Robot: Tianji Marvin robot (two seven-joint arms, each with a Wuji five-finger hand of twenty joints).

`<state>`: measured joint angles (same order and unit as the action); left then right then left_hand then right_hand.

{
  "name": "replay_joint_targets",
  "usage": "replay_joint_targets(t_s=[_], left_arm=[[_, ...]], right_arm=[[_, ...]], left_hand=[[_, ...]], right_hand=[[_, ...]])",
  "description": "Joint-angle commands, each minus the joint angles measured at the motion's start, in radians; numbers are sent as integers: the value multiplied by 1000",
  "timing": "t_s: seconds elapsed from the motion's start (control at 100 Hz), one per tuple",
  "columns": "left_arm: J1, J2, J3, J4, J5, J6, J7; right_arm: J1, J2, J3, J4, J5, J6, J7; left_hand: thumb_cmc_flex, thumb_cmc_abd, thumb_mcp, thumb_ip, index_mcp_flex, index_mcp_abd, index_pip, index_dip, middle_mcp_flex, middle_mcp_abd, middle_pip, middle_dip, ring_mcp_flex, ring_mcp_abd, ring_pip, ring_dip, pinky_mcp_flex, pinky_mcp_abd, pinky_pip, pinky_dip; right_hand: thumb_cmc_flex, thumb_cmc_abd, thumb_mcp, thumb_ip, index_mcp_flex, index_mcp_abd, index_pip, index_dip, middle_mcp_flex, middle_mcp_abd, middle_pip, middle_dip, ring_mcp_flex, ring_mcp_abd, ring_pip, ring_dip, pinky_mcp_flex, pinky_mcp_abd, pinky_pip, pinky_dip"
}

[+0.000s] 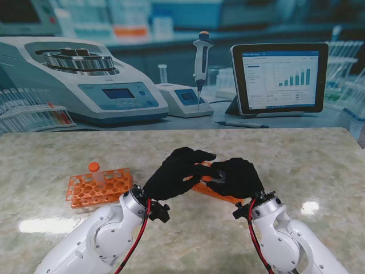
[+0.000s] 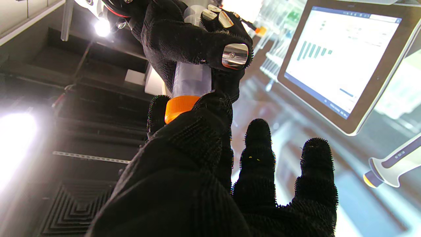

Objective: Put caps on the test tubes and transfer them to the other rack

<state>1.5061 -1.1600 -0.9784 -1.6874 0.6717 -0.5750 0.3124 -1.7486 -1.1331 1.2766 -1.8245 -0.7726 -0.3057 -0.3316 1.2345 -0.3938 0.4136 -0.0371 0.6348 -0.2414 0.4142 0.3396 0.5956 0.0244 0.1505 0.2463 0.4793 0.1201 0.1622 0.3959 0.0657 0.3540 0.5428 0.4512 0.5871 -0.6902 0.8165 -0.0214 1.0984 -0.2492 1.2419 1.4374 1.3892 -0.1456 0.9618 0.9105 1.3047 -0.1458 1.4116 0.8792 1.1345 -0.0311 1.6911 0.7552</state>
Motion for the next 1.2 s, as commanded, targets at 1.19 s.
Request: replay_joint_targets(t_s=[1.19], left_arm=[[66,10,-95,-103,-14,-9,-30]], right_arm=[[-6,-3,-1,-4,1,0,1]], left_hand=[[10,296,-371,43,0,294,-149,-117,-101,41,-42,-6,-80,-14,-26,-5,-45,-27,-68,-4]], right_hand=[[34,39,17,3,30,-63,83,37,51,15,19,20,22,-153,208,78,69,-89,301,59]])
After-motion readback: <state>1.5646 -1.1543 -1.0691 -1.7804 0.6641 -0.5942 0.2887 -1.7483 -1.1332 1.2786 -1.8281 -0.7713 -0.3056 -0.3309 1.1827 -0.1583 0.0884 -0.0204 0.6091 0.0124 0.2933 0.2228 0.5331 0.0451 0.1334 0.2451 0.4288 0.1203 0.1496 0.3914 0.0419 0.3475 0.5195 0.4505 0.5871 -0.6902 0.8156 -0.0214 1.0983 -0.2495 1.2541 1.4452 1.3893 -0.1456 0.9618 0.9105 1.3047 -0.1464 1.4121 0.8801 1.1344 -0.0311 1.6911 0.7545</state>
